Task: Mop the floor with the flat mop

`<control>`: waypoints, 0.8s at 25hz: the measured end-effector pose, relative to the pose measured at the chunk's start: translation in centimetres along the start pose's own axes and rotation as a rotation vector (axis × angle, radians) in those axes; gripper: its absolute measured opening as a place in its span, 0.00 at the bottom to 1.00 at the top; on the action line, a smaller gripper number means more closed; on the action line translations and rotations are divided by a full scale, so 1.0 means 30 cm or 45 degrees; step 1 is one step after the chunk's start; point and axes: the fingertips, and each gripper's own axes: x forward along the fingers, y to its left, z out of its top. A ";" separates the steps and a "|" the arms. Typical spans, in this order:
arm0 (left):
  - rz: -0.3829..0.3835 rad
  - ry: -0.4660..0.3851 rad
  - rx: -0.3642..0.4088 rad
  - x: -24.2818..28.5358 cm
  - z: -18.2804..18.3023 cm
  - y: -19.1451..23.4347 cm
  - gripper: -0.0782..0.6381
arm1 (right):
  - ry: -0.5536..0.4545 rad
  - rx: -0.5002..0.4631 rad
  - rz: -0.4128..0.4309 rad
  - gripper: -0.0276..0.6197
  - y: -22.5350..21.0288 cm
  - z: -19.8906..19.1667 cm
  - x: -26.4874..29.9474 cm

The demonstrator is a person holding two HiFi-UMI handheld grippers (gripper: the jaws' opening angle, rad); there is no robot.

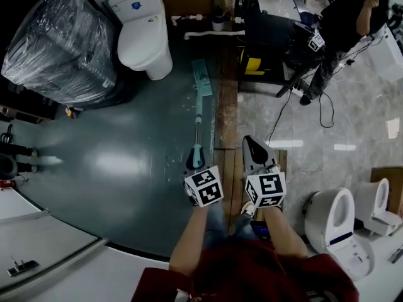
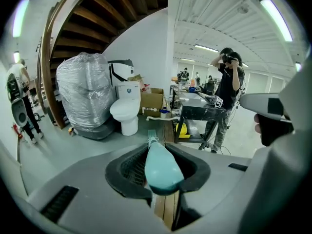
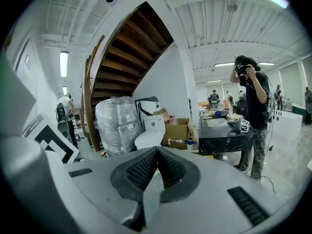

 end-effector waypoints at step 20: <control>0.058 0.015 -0.015 -0.665 -0.410 -0.221 0.28 | -0.077 -0.095 0.099 0.07 0.029 0.000 -0.667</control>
